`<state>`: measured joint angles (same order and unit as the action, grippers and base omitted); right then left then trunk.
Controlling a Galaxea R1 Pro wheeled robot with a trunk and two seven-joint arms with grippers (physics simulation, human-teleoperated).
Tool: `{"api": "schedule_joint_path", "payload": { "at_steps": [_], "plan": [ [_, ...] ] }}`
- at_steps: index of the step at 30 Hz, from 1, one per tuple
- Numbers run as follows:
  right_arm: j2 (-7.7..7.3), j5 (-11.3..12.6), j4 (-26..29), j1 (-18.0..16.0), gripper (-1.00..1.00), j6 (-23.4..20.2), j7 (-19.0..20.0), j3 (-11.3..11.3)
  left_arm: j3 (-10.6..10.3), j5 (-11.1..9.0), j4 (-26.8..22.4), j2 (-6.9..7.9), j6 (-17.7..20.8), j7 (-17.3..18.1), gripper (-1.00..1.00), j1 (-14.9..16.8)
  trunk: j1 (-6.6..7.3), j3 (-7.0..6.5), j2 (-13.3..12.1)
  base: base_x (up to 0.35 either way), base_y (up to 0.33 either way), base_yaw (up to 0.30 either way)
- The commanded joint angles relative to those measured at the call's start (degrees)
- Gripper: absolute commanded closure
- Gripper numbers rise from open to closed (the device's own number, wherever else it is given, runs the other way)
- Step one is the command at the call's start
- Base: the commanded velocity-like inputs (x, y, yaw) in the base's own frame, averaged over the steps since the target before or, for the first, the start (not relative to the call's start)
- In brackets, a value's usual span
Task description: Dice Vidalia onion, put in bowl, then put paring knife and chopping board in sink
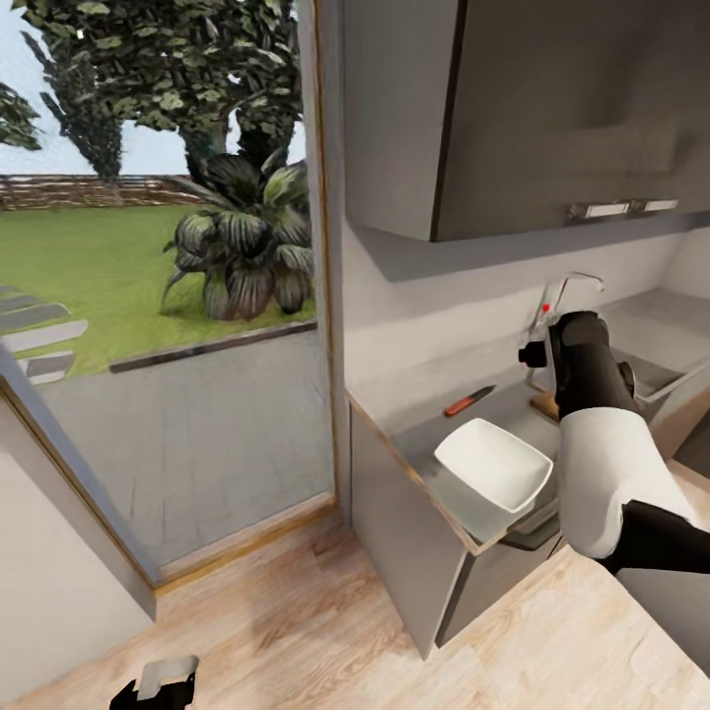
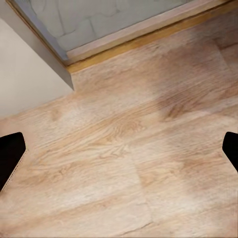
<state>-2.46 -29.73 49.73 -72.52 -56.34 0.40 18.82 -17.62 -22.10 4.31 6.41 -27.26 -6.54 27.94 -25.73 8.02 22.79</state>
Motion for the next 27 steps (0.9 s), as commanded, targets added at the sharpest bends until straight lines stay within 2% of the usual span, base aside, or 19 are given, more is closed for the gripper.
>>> {"api": "schedule_joint_path", "payload": {
  "at_steps": [1, 3, 7, 14, 22, 27],
  "plan": [
    [0.04, 0.05, 0.02, -0.08, -1.00, -0.19, 0.04, 1.00, -0.49, -0.21, 0.18, -0.03, -0.25, -0.14, -1.00, 0.09, -0.05, 0.12, 0.12, 0.146, 0.308, 0.000],
    [0.08, 0.12, 0.02, -0.08, -1.00, -0.18, 0.10, 3.30, -0.49, -0.20, 0.18, -0.05, -0.25, -0.14, -1.00, 0.06, -0.05, 0.12, 0.12, 0.146, 0.308, 0.000],
    [0.14, 0.18, 0.02, -0.08, -1.00, -0.19, 0.12, 4.59, -0.49, -0.20, 0.18, -0.07, -0.25, -0.14, -1.00, 0.06, -0.05, 0.12, 0.12, 0.146, 0.308, 0.000],
    [0.17, 0.25, 0.00, -0.08, -1.00, -0.18, 0.16, 5.41, -0.49, -0.19, 0.18, -0.08, -0.25, -0.14, -1.00, 0.07, -0.05, 0.12, 0.12, 0.184, 0.260, 0.000],
    [0.17, 0.54, -0.41, -0.08, -1.00, -0.18, 0.20, 5.64, -0.49, -0.14, 0.18, -0.09, -0.25, -0.14, -1.00, 0.07, -0.05, 0.12, 0.12, 0.234, 0.033, 0.000],
    [0.17, 0.55, -0.42, -0.08, -1.00, -0.24, 0.20, 6.01, -0.49, -0.13, 0.18, -0.09, -0.25, -0.14, -1.00, 0.07, -0.05, 0.12, 0.12, 0.107, 0.001, 0.000]
  ]
}}
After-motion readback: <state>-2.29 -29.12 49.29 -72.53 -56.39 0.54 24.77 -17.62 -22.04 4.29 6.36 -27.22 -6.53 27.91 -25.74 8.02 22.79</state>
